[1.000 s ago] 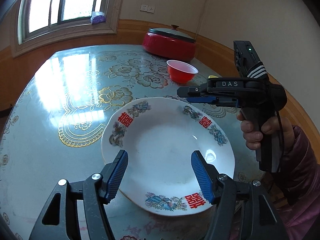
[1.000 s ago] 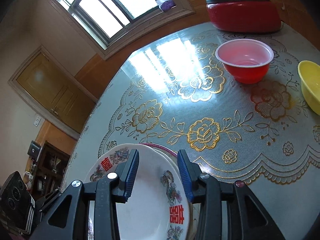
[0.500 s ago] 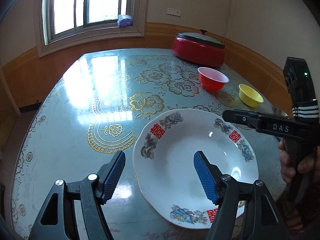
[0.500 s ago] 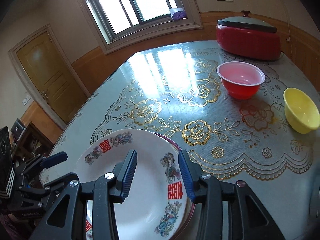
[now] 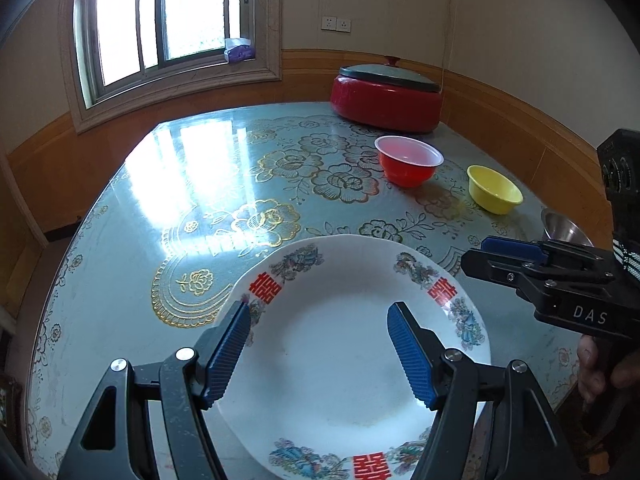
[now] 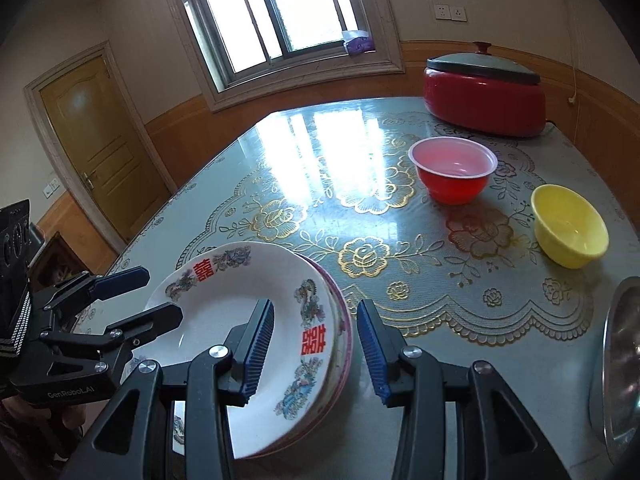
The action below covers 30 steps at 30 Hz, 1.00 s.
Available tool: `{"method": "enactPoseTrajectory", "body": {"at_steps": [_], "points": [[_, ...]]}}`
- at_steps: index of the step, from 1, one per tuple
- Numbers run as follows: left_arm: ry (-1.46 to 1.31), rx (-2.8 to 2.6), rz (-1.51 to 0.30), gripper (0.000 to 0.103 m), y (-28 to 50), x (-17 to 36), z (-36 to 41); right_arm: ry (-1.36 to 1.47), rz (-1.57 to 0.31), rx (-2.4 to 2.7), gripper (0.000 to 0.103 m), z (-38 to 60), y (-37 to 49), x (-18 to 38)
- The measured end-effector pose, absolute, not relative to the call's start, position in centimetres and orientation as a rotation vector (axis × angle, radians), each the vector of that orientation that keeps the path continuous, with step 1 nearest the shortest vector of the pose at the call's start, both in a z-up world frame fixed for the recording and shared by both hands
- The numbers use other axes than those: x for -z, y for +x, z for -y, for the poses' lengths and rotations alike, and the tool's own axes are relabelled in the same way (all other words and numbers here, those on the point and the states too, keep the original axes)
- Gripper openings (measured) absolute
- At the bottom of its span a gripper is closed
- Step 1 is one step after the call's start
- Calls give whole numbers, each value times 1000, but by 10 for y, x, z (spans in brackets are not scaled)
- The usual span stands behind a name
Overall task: Organize plates and bowls
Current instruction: 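Move the left gripper away from the plates toward the steel basin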
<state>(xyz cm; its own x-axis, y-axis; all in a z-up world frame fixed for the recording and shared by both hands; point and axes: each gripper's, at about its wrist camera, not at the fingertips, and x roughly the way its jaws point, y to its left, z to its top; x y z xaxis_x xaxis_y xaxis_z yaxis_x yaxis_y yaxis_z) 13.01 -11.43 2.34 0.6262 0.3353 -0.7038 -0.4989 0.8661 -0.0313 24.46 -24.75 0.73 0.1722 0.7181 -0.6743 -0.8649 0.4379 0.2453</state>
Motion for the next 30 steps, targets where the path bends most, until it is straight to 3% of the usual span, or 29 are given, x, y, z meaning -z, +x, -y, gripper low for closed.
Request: {"method": "enactPoseTrajectory", "body": {"at_steps": [30], "points": [[-249, -86, -847, 70, 186, -11, 169, -35, -924, -764, 43, 356, 241, 9]]}}
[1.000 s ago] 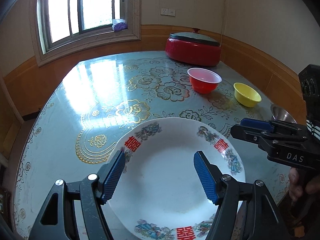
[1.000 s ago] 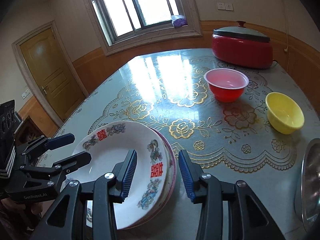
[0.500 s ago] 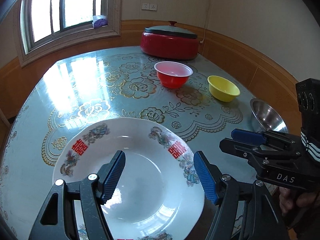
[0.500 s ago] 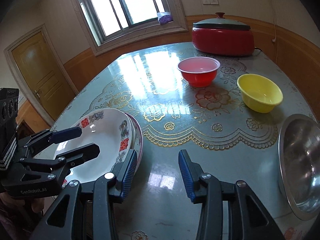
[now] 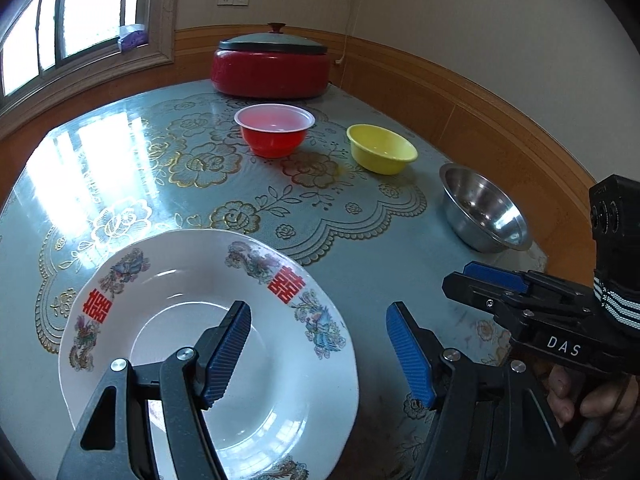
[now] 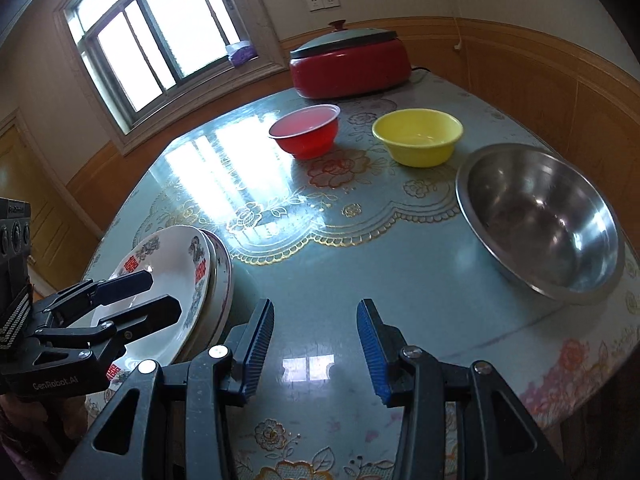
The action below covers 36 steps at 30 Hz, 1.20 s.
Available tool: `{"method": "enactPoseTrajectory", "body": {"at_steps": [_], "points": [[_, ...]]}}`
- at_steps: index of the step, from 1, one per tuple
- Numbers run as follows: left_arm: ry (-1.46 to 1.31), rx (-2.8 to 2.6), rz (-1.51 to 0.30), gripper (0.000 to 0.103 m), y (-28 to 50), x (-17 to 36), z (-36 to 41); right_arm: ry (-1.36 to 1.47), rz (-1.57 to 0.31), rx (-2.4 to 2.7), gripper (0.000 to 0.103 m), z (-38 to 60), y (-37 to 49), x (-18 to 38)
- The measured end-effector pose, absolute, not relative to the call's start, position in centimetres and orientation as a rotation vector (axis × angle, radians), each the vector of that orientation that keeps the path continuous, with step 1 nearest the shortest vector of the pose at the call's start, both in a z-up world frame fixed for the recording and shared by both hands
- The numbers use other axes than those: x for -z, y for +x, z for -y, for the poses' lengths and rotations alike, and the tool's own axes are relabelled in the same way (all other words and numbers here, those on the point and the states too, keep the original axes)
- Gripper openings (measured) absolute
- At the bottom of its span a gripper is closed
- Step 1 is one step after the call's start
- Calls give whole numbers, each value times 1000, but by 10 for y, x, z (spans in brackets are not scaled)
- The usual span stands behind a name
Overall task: Organize plates and bowls
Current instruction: 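Move the left gripper away from the plates toward the steel basin, then grasp the steel basin rim with the left gripper and lift it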
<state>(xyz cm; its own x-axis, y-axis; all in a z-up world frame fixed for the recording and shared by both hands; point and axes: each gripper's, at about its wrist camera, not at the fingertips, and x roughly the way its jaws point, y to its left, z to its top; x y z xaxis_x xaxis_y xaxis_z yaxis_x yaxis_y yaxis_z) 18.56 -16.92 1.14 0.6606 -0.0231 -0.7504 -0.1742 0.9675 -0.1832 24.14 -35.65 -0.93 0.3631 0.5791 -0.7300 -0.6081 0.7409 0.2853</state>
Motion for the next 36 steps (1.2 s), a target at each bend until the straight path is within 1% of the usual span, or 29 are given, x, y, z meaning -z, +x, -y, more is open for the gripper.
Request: {"method": "enactPoseTrajectory", "body": {"at_steps": [8, 15, 17, 21, 29, 32, 34, 36], "points": [[-266, 30, -893, 70, 193, -1, 180, -30, -939, -636, 43, 378, 222, 15], [-243, 69, -874, 69, 208, -4, 194, -16, -857, -542, 43, 408, 239, -11], [-244, 80, -869, 66, 217, -5, 202, -39, -827, -523, 43, 415, 248, -20], [-248, 96, -850, 66, 239, -7, 224, -65, -786, -472, 43, 439, 278, -35], [-315, 100, -866, 66, 292, -6, 253, 12, -750, -391, 43, 515, 357, -54], [-344, 92, -857, 61, 307, -5, 258, 51, -773, -379, 43, 540, 387, -50], [-355, 92, -850, 60, 316, -4, 262, 76, -796, -384, 43, 551, 404, -44], [-364, 91, -854, 54, 327, -1, 267, 108, -837, -425, 43, 556, 420, -36]]}}
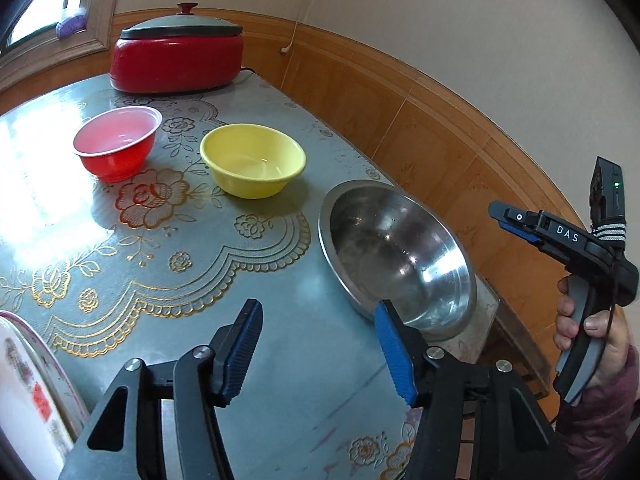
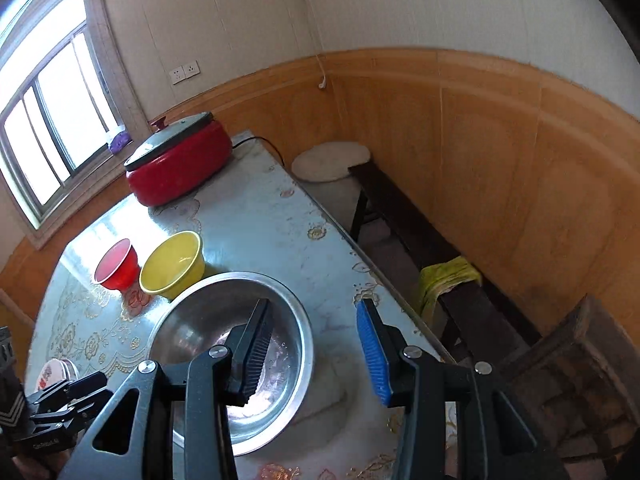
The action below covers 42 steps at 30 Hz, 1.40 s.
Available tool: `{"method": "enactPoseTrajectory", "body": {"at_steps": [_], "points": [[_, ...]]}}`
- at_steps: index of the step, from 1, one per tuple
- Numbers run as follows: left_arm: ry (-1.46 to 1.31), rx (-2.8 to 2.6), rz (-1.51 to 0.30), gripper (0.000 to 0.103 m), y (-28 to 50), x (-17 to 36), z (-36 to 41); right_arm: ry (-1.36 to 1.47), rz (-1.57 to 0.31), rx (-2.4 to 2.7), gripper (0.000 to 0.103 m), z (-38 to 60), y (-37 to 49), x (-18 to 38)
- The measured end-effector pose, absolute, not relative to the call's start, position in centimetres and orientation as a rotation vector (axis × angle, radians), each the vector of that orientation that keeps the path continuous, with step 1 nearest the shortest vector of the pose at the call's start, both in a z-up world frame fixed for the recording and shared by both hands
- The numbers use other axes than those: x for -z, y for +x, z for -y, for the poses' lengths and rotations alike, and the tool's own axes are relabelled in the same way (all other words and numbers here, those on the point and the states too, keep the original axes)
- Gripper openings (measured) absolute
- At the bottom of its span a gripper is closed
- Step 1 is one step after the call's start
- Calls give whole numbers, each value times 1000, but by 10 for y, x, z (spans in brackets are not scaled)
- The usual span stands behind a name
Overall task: Organize plates and bowls
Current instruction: 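Grasp the steel basin rim with the left gripper and lift it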
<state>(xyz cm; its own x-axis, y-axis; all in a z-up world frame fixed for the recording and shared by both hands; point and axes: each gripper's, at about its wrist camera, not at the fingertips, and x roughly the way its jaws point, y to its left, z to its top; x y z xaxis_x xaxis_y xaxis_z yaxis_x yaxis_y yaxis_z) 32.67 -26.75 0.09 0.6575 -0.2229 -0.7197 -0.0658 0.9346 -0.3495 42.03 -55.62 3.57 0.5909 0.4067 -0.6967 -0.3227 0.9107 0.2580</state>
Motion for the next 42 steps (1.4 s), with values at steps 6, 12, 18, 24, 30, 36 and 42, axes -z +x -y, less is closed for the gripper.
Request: {"method": "enactPoseTrajectory", "body": {"at_steps": [6, 12, 18, 24, 30, 36, 42], "points": [[-414, 99, -864, 50, 353, 8, 281, 184, -957, -618, 43, 549, 442, -4], [-412, 84, -910, 36, 373, 23, 294, 157, -1023, -643, 41, 536, 449, 22], [-415, 89, -911, 23, 377, 28, 298, 90, -1041, -648, 20, 527, 450, 38], [-404, 51, -897, 23, 365, 26, 295, 54, -1037, -671, 14, 518, 444, 41], [-411, -10, -875, 23, 342, 19, 278, 36, -1036, -739, 14, 493, 435, 37], [-431, -87, -849, 23, 314, 9, 252, 3, -1033, -832, 14, 457, 420, 30], [-421, -160, -865, 23, 289, 11, 237, -23, -1039, -904, 14, 427, 406, 29]]}}
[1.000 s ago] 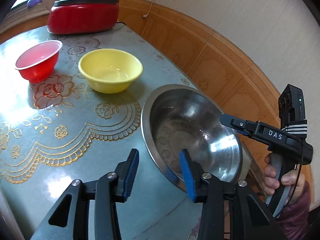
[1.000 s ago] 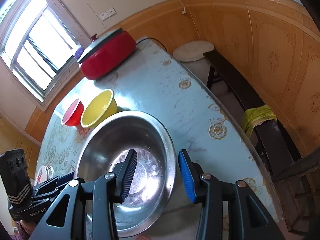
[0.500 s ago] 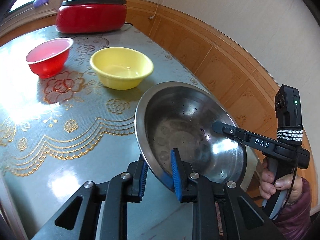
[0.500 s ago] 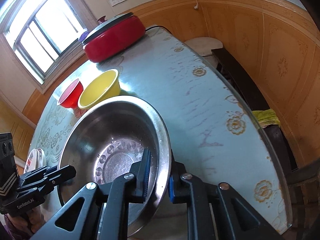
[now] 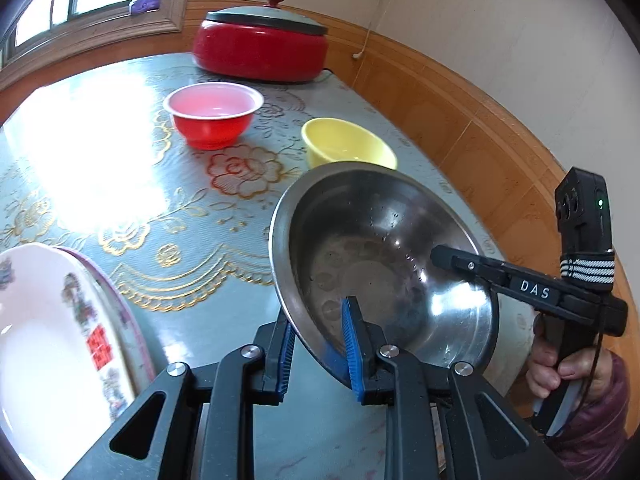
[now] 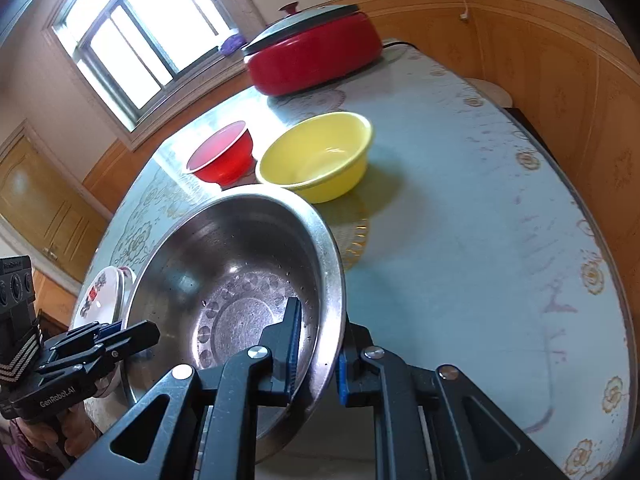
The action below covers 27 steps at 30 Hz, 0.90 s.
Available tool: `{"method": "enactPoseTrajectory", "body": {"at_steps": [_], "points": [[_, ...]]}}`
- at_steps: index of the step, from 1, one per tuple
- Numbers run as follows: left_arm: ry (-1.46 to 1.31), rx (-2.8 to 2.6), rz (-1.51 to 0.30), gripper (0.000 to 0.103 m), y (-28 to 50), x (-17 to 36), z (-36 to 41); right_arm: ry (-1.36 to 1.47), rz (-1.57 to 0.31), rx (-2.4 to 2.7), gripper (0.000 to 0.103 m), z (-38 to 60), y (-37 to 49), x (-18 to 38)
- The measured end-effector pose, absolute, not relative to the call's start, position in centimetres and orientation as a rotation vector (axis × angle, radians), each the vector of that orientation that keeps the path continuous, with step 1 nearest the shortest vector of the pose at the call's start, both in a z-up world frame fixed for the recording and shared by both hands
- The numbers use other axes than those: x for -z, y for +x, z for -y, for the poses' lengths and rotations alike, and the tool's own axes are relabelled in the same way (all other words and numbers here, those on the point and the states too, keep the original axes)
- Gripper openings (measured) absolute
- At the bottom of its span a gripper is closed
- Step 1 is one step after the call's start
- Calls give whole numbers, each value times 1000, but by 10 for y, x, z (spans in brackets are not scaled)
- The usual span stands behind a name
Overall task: Organize plates and bowls
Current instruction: 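Grasp the steel basin rim with the left gripper and lift it, then set the steel basin down beside the plate stack and open the left gripper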
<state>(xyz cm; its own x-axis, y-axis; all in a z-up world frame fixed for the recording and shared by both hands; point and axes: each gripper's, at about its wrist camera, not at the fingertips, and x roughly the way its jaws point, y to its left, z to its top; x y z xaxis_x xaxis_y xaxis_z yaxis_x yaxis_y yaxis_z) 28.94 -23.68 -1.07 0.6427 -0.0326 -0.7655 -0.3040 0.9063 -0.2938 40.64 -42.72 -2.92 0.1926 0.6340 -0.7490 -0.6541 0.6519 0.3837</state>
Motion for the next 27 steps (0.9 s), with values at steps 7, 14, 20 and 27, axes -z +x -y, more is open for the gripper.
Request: {"method": "enactPoseTrajectory", "body": {"at_steps": [7, 14, 20, 27], "points": [[-412, -202, -907, 24, 275, 22, 227, -53, -1082, -937, 14, 409, 397, 42], [-399, -230, -910, 25, 269, 21, 226, -39, -1110, -963, 15, 405, 395, 45], [-382, -237, -908, 25, 268, 21, 226, -70, -1104, -999, 15, 407, 387, 45], [-391, -274, -907, 25, 260, 19, 225, -146, -1096, -1022, 14, 403, 377, 47]]}}
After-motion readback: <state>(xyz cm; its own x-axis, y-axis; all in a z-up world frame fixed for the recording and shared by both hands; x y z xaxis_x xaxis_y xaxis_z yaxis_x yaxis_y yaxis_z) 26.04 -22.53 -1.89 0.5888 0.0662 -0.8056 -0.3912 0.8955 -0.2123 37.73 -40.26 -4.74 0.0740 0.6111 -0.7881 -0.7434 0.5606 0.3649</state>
